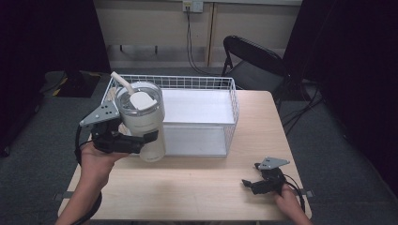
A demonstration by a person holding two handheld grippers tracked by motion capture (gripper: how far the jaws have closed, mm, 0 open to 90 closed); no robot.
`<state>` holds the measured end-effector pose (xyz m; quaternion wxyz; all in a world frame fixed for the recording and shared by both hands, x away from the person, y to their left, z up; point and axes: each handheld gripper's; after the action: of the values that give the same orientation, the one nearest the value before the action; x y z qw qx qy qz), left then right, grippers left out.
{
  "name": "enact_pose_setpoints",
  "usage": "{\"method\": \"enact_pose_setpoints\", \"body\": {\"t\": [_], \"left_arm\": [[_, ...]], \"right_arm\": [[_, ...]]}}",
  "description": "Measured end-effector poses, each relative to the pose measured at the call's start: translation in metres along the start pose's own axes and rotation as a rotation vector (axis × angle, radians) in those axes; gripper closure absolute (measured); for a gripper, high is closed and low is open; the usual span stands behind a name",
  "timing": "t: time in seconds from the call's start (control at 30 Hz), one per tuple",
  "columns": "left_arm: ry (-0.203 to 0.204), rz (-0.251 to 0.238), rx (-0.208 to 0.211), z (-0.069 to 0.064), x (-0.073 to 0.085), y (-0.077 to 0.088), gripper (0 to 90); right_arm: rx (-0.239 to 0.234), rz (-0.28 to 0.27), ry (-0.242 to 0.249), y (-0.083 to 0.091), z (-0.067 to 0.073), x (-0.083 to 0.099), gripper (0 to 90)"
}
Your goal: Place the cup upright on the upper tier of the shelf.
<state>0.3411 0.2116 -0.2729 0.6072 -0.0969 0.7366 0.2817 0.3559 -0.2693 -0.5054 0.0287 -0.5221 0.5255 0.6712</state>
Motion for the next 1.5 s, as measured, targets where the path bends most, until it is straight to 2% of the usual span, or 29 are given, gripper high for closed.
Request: {"method": "enact_pose_setpoints", "body": {"t": [0.7,1.2,1.5], "left_arm": [[0.002,0.003,-0.003,0.004,-0.046,0.003,10.1],[-0.008,0.006,-0.037,0.012,-0.076,-0.002,10.1],[-0.004,0.005,-0.059,0.022,-0.084,-0.011,10.1]], "right_arm": [[0.002,-0.002,-0.002,0.0,0.0,0.0,11.4],[0.002,-0.002,-0.003,0.0,0.0,0.0,11.4],[0.002,-0.001,-0.002,0.0,0.0,0.0,11.4]]}}
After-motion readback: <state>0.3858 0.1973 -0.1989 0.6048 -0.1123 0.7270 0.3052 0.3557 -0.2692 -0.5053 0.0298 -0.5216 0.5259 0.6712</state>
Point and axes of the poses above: each handheld gripper's, and its own axes: y roughly backward along the jaws, x roughly out of its underside, z roughly to its left, and after that the axes turned 8 degrees about x, right-handed
